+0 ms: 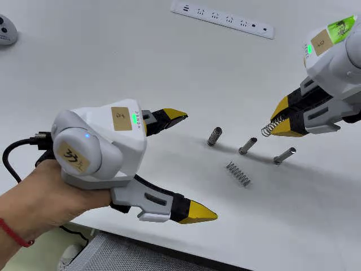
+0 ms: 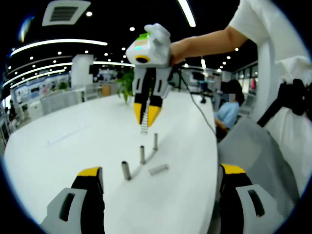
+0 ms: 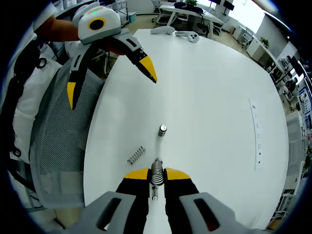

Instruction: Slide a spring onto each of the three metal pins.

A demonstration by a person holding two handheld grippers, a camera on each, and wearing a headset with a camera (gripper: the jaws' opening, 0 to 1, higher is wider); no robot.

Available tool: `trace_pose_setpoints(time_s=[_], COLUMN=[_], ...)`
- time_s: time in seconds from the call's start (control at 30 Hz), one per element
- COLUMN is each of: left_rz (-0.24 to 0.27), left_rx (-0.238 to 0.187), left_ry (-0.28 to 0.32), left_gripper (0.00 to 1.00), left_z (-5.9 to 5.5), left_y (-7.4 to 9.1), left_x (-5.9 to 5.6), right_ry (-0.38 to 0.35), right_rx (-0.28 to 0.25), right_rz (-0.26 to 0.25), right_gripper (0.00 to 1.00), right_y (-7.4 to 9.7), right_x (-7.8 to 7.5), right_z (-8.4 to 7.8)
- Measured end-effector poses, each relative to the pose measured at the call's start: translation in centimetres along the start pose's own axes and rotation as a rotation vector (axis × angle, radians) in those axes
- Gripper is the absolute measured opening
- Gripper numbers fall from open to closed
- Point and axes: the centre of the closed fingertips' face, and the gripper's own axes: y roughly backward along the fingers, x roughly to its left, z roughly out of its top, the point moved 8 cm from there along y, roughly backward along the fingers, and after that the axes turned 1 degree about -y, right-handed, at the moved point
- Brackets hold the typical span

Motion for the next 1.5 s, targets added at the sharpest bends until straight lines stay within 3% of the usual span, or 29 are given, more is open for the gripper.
trace_pose_setpoints(time_s=[0.37, 1.5], left_rz=[-0.001, -0.008], left_rx=[-0.015, -0.036], left_ry=[0.018, 0.058], left_gripper=[1.00, 0.99], left_z=[0.0, -0.1], left_y=[-0.3, -0.8], left_x=[0.4, 0.6], right_ry=[-0.019, -0.014], right_rx=[0.020, 0.043], right_rz=[0.008, 0.046], right_gripper=[0.12, 0.12], right_y=[-1.9, -4.0], right_x=[-0.7, -0.9], right_z=[-0.6, -0.6])
